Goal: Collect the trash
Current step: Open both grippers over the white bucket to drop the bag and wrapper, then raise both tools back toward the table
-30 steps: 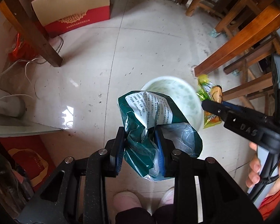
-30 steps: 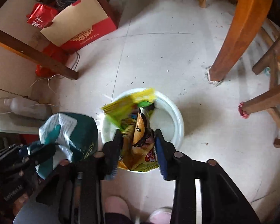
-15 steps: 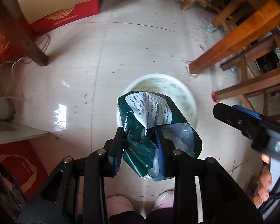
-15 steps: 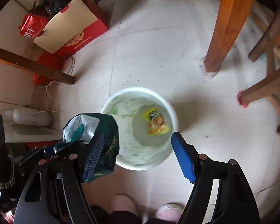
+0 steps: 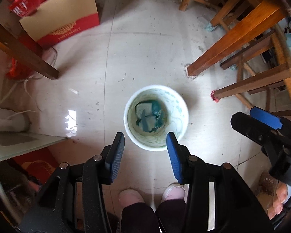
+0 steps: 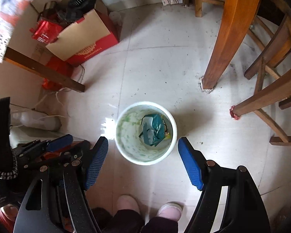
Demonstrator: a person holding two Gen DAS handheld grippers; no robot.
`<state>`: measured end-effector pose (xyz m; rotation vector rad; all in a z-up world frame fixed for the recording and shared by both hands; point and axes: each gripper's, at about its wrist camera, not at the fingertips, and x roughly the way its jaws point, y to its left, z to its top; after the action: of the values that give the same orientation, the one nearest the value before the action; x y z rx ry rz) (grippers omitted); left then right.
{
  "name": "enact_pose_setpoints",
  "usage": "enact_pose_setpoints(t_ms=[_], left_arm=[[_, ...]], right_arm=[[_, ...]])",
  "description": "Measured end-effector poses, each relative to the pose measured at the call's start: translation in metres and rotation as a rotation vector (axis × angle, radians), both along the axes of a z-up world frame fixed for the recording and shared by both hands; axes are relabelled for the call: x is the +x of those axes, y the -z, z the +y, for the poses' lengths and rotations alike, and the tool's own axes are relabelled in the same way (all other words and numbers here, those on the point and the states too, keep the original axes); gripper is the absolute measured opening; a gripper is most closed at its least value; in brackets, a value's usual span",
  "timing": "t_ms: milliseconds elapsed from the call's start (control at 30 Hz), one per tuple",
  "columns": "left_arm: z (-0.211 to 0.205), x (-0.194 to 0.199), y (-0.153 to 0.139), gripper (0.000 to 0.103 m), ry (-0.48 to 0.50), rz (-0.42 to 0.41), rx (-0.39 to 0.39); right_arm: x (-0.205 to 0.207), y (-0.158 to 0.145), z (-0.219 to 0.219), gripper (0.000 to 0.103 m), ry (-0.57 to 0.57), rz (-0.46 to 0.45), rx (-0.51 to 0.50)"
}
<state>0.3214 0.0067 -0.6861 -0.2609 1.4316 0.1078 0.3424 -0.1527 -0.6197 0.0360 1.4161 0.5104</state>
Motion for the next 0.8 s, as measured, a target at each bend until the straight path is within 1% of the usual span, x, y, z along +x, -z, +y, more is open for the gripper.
enact_pose_setpoints(t_ms=[33, 67, 133, 167, 200, 300, 400, 467, 600, 667, 733, 800], left_arm=[[0.000, 0.000, -0.015, 0.044, 0.000, -0.008, 0.003], [0.001, -0.001, -0.034, 0.044, 0.001, -0.020, 0.007], [0.000, -0.002, -0.065, 0.044, 0.003, -0.042, 0.013], [0.000, -0.002, -0.084, 0.044, 0.003, -0.058, 0.017], [0.001, -0.003, -0.109, 0.044, 0.004, -0.081, 0.020], [0.001, -0.004, -0.166, 0.044, 0.012, -0.131, 0.042], [0.009, -0.009, -0.237, 0.044, 0.006, -0.202, 0.067], [0.012, -0.012, -0.273, 0.044, 0.000, -0.237, 0.075], [0.023, -0.025, -0.357, 0.045, -0.017, -0.334, 0.092], [0.026, -0.034, -0.401, 0.048, -0.027, -0.391, 0.101], [0.032, -0.045, -0.436, 0.050, -0.030, -0.441, 0.109], [0.035, -0.057, -0.469, 0.052, -0.039, -0.496, 0.118]], right_arm=[[0.000, -0.008, 0.000, 0.071, 0.001, -0.002, 0.002], [0.001, -0.026, 0.000, 0.071, 0.001, -0.011, 0.006], [0.003, -0.050, 0.001, 0.071, -0.001, -0.027, 0.011], [0.003, -0.071, 0.001, 0.071, -0.004, -0.043, 0.011], [0.004, -0.085, 0.001, 0.071, -0.005, -0.055, 0.012], [0.005, -0.139, 0.000, 0.071, -0.004, -0.101, 0.019], [0.003, -0.195, 0.000, 0.071, 0.004, -0.152, 0.031], [-0.001, -0.235, 0.003, 0.071, -0.003, -0.188, 0.041], [-0.012, -0.304, 0.006, 0.071, -0.019, -0.267, 0.048], [-0.018, -0.337, 0.006, 0.071, -0.027, -0.309, 0.049], [-0.027, -0.373, 0.010, 0.071, -0.020, -0.354, 0.038], [-0.034, -0.401, 0.011, 0.071, -0.005, -0.379, 0.044]])
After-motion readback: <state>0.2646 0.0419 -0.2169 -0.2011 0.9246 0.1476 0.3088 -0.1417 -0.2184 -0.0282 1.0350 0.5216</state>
